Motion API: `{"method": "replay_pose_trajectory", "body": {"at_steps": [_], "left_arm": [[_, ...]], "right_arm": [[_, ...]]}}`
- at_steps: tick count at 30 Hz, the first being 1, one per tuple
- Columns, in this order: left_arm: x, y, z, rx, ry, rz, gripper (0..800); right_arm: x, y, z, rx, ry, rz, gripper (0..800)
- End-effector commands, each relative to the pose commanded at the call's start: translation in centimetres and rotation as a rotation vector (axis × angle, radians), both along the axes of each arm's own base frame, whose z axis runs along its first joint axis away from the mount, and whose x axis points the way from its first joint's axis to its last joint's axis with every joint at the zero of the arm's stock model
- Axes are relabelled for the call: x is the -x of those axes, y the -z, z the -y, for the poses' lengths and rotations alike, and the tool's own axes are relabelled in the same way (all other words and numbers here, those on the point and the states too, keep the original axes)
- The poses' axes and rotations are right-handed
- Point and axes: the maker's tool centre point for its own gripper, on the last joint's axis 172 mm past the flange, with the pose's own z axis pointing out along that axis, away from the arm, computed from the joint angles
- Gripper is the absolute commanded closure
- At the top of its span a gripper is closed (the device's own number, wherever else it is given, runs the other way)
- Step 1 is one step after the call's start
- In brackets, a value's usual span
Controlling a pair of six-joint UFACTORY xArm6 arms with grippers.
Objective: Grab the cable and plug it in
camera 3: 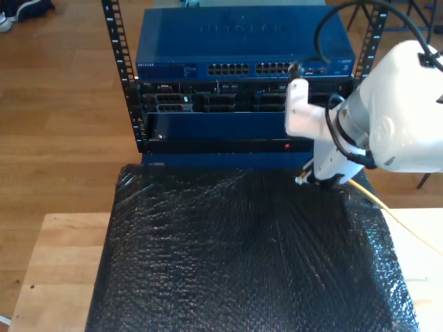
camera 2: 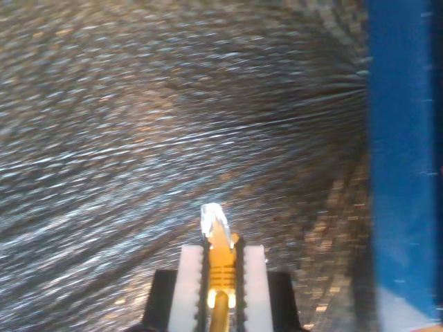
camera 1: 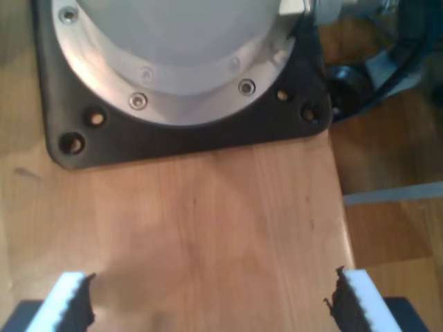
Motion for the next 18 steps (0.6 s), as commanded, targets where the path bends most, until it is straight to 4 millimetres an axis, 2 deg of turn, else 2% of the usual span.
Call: {"method": "replay_pose_trajectory", "body": {"at_steps": [9, 14, 18], "left_arm": [[-0.2, 1.5, 0.4, -0.008, 0.039, 0.03, 0], [-0.3, 2.3, -0.5, -0.057, 0.036, 0.045, 0], [-0.2, 2.8, 0.4, -0.028, 0.036, 0.041, 0]], "right_arm": [[-3.6, -1.8, 0.0, 0.002, 0.013, 0.172, 800], [-4.6, -2.4, -0.1, -0.004, 0.024, 0.218, 800], [-5.0, -3.3, -1.6, -0.012, 0.001, 0.277, 800]]}}
